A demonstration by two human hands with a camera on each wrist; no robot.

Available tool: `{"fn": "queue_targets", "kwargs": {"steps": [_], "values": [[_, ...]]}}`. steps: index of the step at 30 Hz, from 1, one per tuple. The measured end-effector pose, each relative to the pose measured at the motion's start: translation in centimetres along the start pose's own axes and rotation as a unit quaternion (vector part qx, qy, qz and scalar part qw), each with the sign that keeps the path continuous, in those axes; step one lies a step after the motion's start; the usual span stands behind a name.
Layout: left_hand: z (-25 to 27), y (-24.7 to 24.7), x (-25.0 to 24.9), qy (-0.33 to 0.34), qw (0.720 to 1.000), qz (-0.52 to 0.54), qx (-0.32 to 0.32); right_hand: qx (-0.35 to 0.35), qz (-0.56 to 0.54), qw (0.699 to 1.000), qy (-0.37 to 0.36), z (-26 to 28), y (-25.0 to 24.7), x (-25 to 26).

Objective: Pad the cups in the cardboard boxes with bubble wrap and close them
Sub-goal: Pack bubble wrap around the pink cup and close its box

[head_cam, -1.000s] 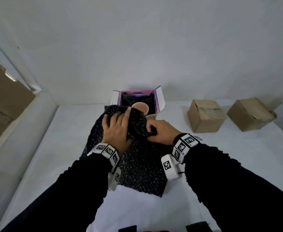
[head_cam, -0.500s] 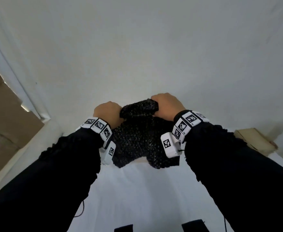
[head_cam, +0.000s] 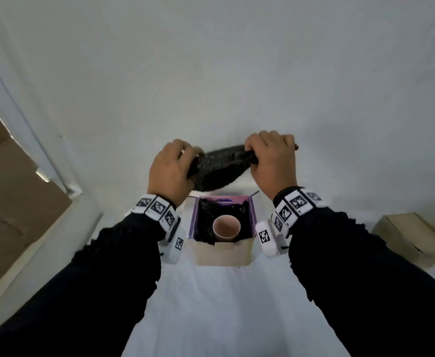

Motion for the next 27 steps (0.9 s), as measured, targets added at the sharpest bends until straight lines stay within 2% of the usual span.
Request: {"fn": "queue_targets", "kwargs": {"steps": [2, 4, 7, 9, 12, 15, 20, 24, 27], "values": [[2.9, 3.6, 0.7, -0.048, 0.994, 0.037, 0.090, 0.096, -0.018, 0.995, -0.007, 2.8, 3.2, 0.4], [6.2, 7.0, 0.8, -0.085, 0.979, 0.059, 0.178, 0.206, -0.035, 0.978, -0.012, 6.1, 6.5, 0.9], [11.1, 11.4, 0.4, -0.108, 0.945, 0.044, 0.305, 0.353, -0.041, 0.934, -0.048, 11.2, 10.1, 2.4], [13.7, 13.6, 0.3, -0.110, 0.922, 0.015, 0.372, 0.421, -0.047, 0.903, -0.077, 14.1, 11.7, 3.4], [15.7, 15.3, 0.6, -0.102, 0.905, -0.009, 0.412, 0.467, -0.058, 0.877, -0.093, 17.2, 13.3, 4.1], [16.2, 16.1, 0.1, -0.053, 0.900, -0.022, 0.431, 0.486, -0.048, 0.867, -0.100, 18.4, 14.1, 4.2], [18.0, 17.3, 0.2, 0.001, 0.851, -0.105, 0.515, 0.546, -0.049, 0.832, -0.087, 20.1, 14.7, 4.0], [18.3, 17.4, 0.2, 0.016, 0.823, -0.150, 0.548, 0.617, 0.016, 0.776, -0.128, 20.9, 14.6, 4.5], [18.7, 17.0, -0.7, 0.013, 0.806, -0.133, 0.576, 0.661, 0.059, 0.732, -0.158, 21.2, 14.0, 5.1]]}}
Point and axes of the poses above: each hand's wrist, its own z-axis away from the middle knuckle, its own y-axis out of the palm, x = y × z, the point moved 9 cm from there along -z, towards the middle knuckle, and after that the axes turned 6 degrees about z, right-handed, at the moved point
